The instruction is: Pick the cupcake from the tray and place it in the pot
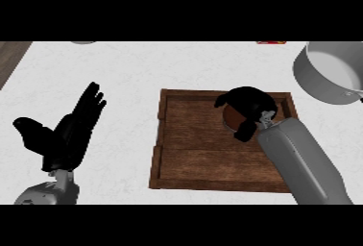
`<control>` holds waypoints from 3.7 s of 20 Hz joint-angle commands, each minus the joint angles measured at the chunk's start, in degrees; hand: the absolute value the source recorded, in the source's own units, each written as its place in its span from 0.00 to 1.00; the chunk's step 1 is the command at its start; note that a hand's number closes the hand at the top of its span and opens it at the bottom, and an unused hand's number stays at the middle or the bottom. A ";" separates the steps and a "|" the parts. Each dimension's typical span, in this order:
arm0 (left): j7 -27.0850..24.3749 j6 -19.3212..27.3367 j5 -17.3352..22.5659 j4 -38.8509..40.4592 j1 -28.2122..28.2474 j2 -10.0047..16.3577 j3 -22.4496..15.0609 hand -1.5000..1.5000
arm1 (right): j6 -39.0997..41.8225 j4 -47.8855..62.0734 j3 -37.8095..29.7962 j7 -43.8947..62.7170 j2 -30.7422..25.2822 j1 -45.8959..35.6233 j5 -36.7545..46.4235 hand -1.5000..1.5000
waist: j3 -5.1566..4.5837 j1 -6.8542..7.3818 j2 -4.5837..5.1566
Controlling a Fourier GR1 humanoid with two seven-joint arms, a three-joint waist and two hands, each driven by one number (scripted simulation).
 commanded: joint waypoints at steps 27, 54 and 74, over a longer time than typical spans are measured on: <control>-1.18 0.42 -1.91 -3.31 5.99 -1.20 1.59 0.50 | -21.17 -9.99 -49.98 -6.83 -30.15 32.07 -7.64 1.00 | -0.06 -3.65 -0.97; 1.46 -0.58 -2.80 2.82 -5.08 -2.84 1.42 0.50 | -15.24 -10.99 -42.63 11.19 -37.63 1.64 -20.16 1.00 | -0.03 0.64 0.19; 1.53 -2.76 -1.86 2.28 -2.82 -1.70 2.94 0.50 | -22.43 21.86 -41.65 4.70 -25.66 -9.42 -21.91 0.00 | 0.03 0.68 0.17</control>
